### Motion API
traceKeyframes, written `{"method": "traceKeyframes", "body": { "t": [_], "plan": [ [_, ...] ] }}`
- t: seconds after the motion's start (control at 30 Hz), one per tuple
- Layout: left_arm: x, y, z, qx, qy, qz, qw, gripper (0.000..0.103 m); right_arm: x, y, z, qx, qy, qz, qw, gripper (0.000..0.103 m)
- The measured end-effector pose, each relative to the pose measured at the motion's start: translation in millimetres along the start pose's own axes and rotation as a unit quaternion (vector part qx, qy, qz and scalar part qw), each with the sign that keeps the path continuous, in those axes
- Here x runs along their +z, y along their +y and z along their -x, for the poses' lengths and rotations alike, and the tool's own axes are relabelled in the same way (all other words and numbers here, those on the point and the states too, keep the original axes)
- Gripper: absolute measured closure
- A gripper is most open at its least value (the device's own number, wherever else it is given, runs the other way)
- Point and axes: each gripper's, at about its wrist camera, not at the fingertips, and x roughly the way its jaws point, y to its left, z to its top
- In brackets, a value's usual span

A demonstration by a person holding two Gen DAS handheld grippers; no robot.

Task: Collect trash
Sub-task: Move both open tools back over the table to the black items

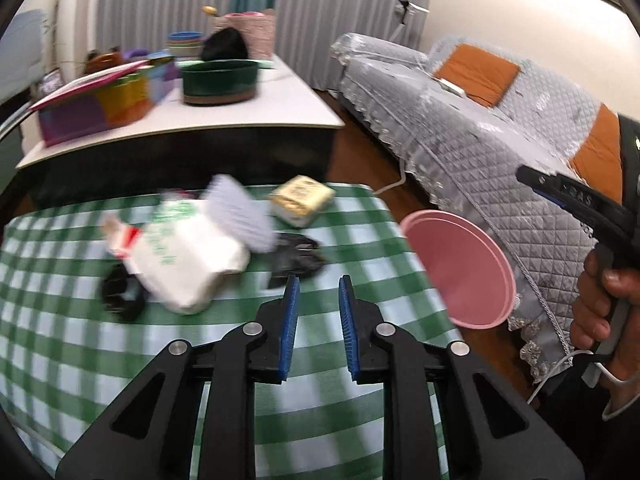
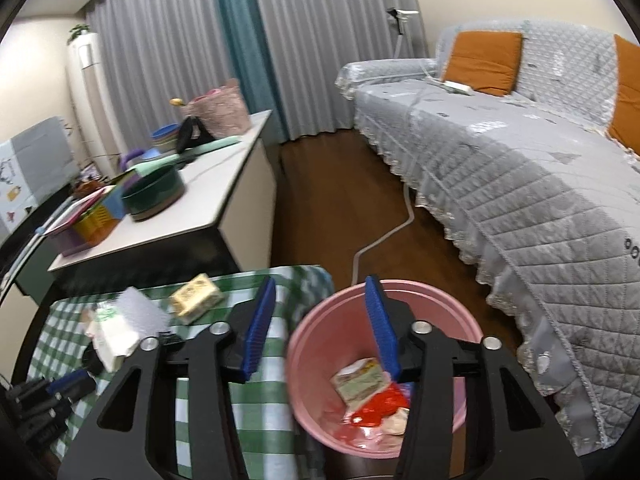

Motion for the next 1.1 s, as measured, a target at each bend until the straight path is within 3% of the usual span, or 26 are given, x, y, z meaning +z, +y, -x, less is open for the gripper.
{"method": "traceKeyframes", "body": {
  "t": [0.1,0.27,0.43,0.87,0.93,1.0,1.1],
  "plan": [
    [4.4,30.9,14.9,0.019,-0.012,0.01,0.9997,0.083,-3.2,19.5,-1.6,0.025,0.001,0.011,1.0,0.071],
    [-3.4,77.5,23.8,0.05,-0.037,0.057,0.9964,0.083,-13.4,50.4,-11.1,0.06,0.012,0.029,0.998,0.072],
    [-20.6,120.4,10.4,0.07,-0.018,0.137,0.988,0.083,-24.9,80.3,-26.3,0.082,0.026,0.055,0.995,0.072],
    [-26.5,153.4,-26.5,0.115,0.005,0.154,0.9814,0.082,-51.8,132.8,-82.1,0.111,0.077,0.089,0.987,0.071],
    [-26.9,154.7,-35.3,0.122,0.016,0.151,0.981,0.075,-55.3,138.1,-90.6,0.111,0.087,0.092,0.986,0.07],
    [-27.6,157.2,-41.6,0.128,0.022,0.152,0.9798,0.052,-59.9,142.4,-100.3,0.114,0.1,0.094,0.984,0.059],
    [-27.8,159.5,-48.9,0.134,0.029,0.153,0.9787,0.051,-66.0,149.3,-113.2,0.115,0.116,0.099,0.981,0.049]
  ]
}}
